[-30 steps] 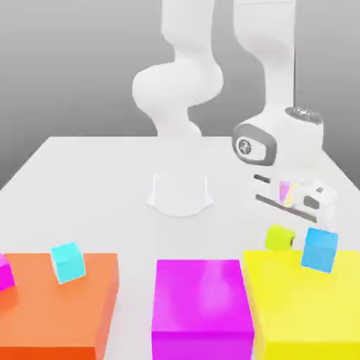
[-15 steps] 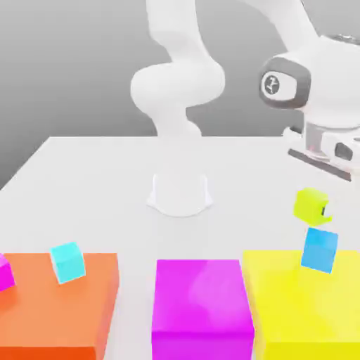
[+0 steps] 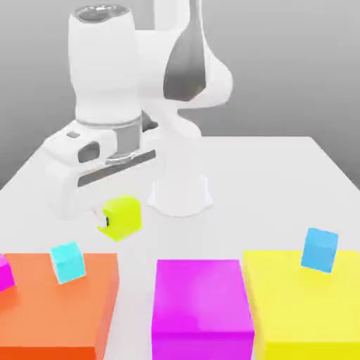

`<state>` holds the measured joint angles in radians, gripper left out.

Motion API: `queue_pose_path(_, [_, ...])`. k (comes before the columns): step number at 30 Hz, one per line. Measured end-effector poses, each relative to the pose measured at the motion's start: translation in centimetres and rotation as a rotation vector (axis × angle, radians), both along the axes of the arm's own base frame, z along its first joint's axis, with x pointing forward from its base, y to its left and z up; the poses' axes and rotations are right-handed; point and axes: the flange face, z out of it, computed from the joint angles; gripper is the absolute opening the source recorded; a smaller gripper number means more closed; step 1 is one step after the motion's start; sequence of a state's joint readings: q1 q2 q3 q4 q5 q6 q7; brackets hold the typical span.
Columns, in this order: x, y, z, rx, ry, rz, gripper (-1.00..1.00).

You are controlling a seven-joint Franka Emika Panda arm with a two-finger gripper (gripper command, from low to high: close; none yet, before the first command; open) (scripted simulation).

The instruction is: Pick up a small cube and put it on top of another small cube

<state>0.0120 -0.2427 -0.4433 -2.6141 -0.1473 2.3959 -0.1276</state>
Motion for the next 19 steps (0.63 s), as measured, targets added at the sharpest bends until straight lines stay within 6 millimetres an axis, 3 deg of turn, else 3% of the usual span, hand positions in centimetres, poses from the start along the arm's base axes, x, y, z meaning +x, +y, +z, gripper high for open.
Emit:
queue_pose_path(2, [-1.0,-2.3,-1.9,0.008,0.006,-0.071,-1.0])
queue_pose_path(6, [-1.4,-3.1,-6.3,0.006,0.008,-0.095,-1.0])
queue_pose_path(7, [-1.5,-3.2,-6.9,0.004,0.009,-0.097,1.0])
queue_pose_path(14, [-1.5,-3.2,-6.8,0.004,0.008,-0.097,1.0])
queue_pose_path(19, [-1.4,-3.1,-1.9,0.005,0.007,-0.096,1.0])
